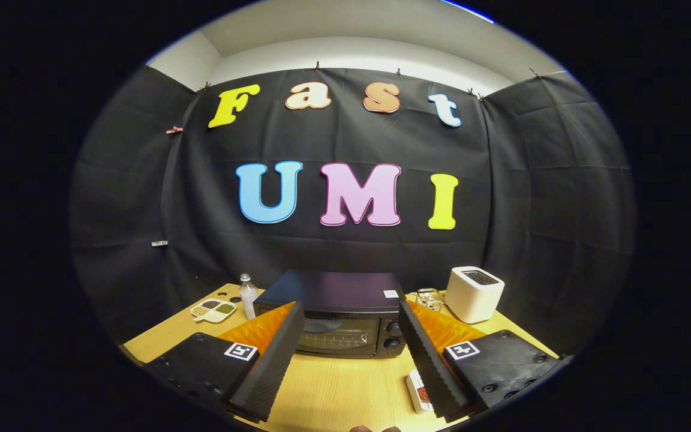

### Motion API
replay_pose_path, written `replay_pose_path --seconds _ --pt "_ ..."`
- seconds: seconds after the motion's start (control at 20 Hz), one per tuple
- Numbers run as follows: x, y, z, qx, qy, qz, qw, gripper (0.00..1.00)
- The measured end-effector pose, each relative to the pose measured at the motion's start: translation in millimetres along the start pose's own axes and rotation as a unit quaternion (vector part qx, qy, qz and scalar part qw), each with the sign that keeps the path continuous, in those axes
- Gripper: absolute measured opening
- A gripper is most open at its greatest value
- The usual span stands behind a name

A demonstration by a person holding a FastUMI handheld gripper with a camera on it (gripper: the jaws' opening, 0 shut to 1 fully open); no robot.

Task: Open the toaster oven, put the food inside, and close the toaster oven door.

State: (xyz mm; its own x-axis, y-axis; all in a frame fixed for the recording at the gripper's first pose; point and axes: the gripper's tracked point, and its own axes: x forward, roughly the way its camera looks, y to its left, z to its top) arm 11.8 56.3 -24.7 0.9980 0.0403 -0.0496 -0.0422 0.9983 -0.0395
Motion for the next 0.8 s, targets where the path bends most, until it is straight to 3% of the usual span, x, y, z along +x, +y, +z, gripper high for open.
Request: replay_pose_path --seconds 0.5,0.8 --pt "63.1 33.0 -10.9 -0.007 0.030 0.015 0.999 0.98" --pt "117.8 46.3 -46.1 -0.005 0.062 0.012 0.998 0.98"
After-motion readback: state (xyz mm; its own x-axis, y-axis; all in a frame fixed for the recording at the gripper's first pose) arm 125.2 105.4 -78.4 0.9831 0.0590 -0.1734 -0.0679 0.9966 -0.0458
